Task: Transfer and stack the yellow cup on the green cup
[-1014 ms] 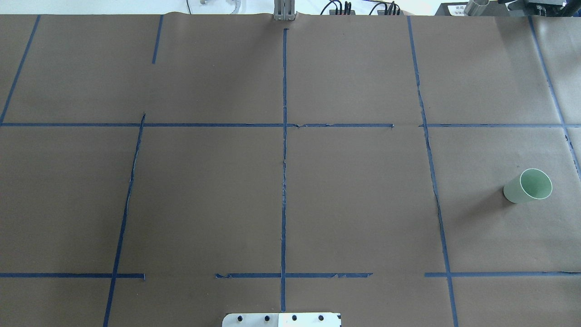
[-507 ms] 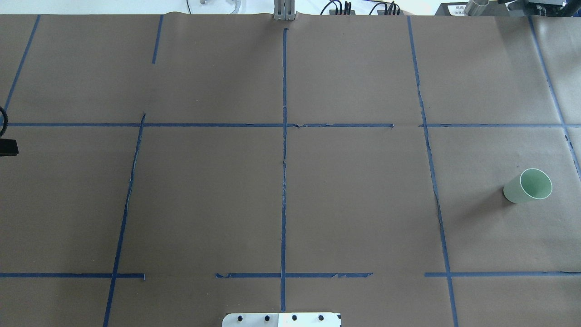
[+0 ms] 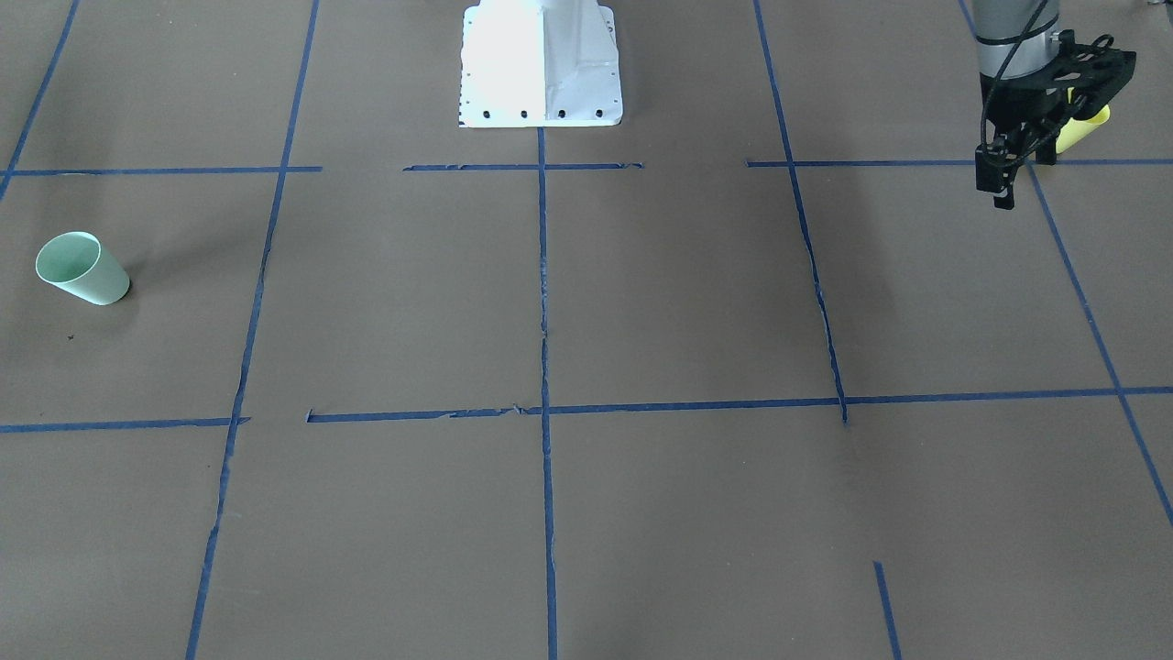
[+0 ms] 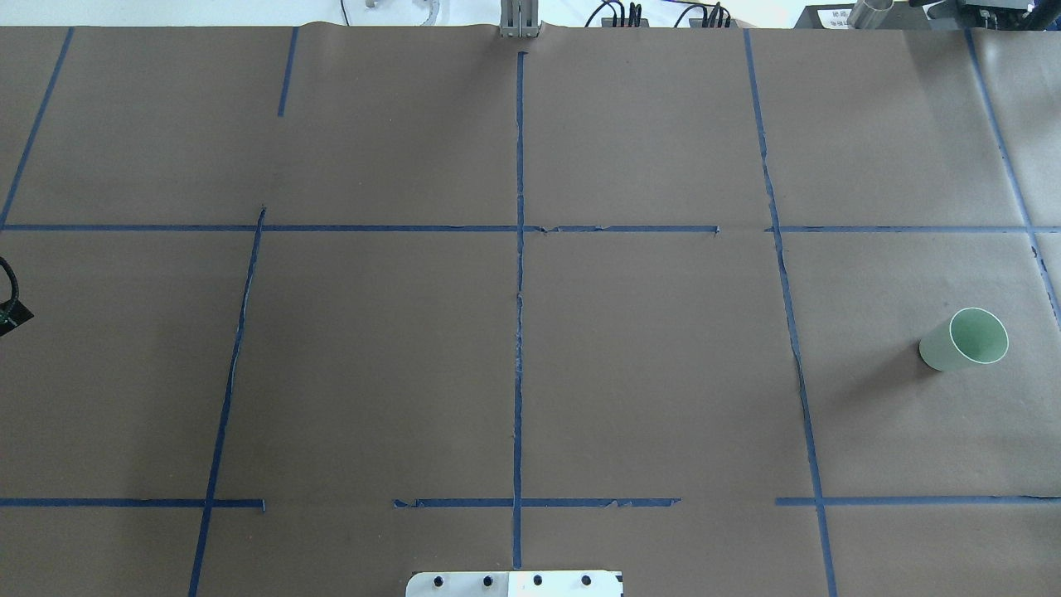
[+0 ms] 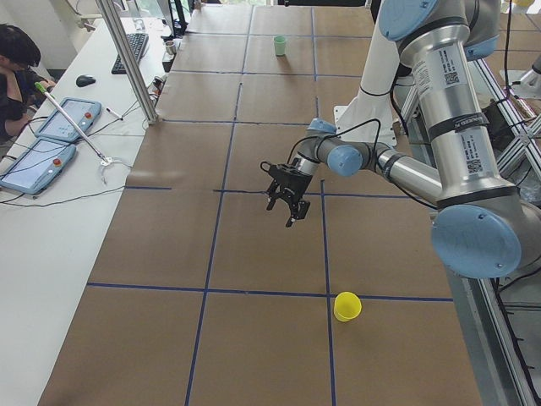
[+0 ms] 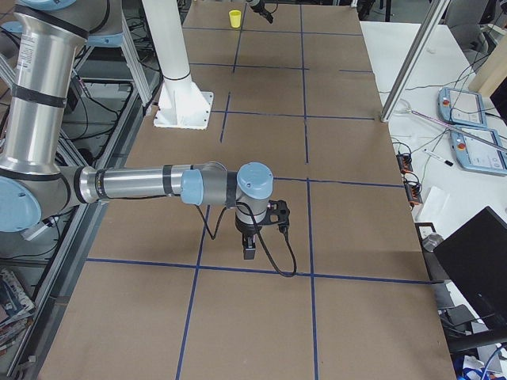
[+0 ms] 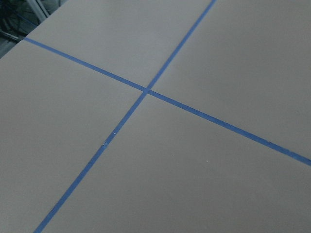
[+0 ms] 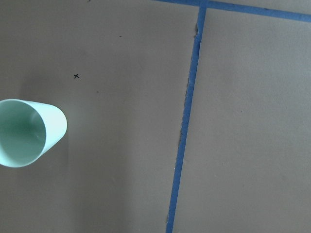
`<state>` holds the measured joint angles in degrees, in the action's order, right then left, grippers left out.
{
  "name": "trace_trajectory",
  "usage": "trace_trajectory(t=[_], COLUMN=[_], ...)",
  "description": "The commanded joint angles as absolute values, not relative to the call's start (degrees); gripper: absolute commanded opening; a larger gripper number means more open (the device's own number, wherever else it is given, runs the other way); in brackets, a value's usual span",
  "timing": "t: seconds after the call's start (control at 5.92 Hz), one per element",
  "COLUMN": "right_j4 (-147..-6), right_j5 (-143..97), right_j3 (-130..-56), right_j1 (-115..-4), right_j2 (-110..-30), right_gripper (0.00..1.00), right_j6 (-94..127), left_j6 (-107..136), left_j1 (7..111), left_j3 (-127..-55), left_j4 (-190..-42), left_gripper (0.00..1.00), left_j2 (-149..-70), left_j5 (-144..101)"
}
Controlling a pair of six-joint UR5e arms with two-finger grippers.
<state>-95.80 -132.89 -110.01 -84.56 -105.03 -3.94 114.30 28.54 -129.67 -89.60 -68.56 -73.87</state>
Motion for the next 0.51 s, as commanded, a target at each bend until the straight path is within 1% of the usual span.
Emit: trace_trajectory(t=[0.0, 0.17, 0.34], right_j4=[-95.80, -95.80, -95.80], right_j5=[-132.80, -132.80, -132.80], right_j3=[-109.78, -109.78, -109.78], right_j1=[-84.55, -84.55, -84.55], right_j2=[-104.86, -104.77, -104.77], right_gripper=[1.00, 1.00, 1.00], right_j6=[-3.96, -4.04, -4.04], left_j6=[140.08, 150.02, 160.64], left_j1=[18.84, 16.46, 11.48], left_j3=[-129.55, -129.38, -129.11], left_j4=[-74.42, -66.79, -59.84], left_gripper=[1.00, 1.00, 1.00], left_j2=[-68.73, -68.90, -68.91], left_j5=[-69.78, -70.74, -72.84])
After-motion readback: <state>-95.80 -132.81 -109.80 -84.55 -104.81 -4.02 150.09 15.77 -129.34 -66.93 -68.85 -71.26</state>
